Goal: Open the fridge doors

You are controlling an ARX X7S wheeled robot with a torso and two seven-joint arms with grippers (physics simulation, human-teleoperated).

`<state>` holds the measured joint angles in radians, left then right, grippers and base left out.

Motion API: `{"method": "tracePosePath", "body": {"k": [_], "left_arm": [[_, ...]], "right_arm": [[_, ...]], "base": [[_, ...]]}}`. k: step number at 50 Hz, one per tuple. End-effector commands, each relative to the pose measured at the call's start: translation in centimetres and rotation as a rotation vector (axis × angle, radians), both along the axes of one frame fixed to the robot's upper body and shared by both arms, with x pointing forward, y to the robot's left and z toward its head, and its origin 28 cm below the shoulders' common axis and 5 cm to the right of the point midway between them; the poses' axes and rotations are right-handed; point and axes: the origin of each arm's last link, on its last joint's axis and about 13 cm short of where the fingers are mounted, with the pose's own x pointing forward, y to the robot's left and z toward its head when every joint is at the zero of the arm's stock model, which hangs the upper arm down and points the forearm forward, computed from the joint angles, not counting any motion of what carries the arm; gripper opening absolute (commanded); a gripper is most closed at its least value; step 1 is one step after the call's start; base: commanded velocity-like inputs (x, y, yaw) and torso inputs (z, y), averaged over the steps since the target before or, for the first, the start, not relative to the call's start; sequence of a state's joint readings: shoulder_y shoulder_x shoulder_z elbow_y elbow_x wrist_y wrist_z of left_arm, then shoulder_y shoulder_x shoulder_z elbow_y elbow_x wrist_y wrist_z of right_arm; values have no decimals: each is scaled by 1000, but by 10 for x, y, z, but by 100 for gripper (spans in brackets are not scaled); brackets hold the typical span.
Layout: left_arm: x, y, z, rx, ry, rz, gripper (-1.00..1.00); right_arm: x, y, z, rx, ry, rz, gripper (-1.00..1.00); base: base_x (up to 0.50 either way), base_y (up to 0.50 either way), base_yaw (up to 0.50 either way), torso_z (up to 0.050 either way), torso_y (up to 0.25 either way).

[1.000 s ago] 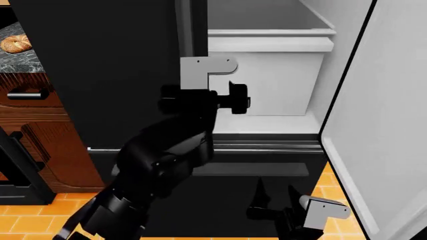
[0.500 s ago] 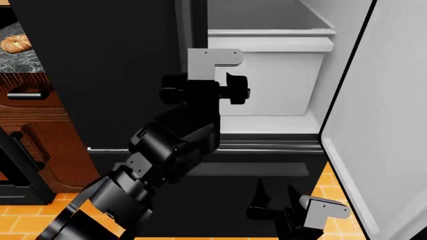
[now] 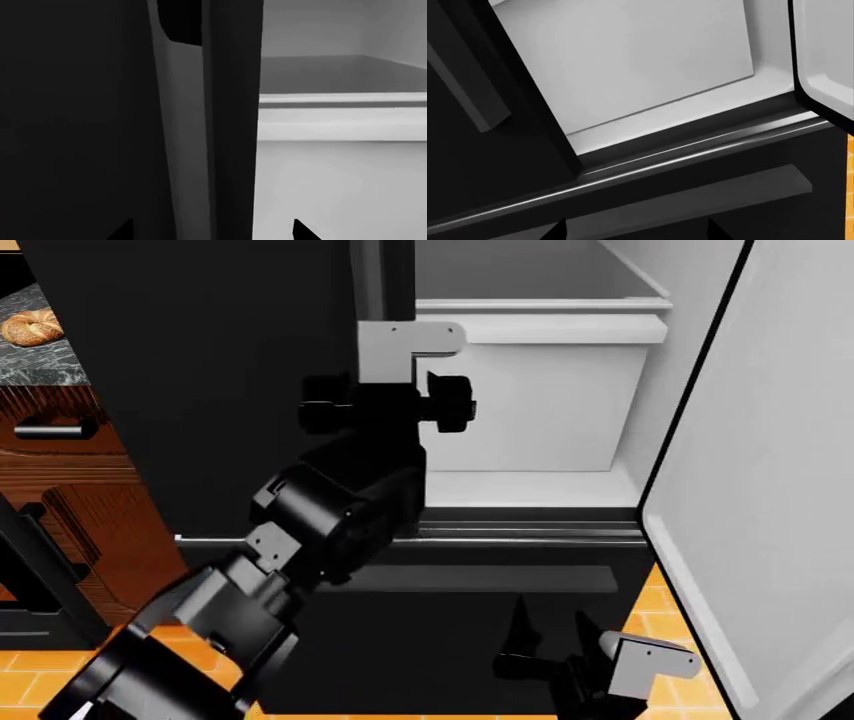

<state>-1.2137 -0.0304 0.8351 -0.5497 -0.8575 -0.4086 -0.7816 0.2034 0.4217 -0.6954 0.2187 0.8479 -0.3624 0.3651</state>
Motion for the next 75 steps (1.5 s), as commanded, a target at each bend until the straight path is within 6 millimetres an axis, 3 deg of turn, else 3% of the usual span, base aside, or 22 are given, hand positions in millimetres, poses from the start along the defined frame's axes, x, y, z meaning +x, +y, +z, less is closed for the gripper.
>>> {"method": "tracePosePath", "body": {"k": [1, 16, 41, 75], "left_arm": [[9, 5, 2, 20, -9, 20, 100], [10, 5, 8, 47, -30, -12, 100], [30, 14, 19, 71, -45, 38, 100], [37, 18, 18, 95, -33, 49, 100]], "right_arm": [[0, 0, -1, 0, 1, -1, 100], [-1, 0, 0, -2, 1, 1, 100], [-1, 0, -1, -4, 1, 0, 100], [-2, 0, -2, -2, 3, 0, 100]], "base": [[0, 0, 0, 0, 0], [0, 0, 0, 0, 0], [0, 0, 0, 0, 0], [0, 0, 0, 0, 0]]}}
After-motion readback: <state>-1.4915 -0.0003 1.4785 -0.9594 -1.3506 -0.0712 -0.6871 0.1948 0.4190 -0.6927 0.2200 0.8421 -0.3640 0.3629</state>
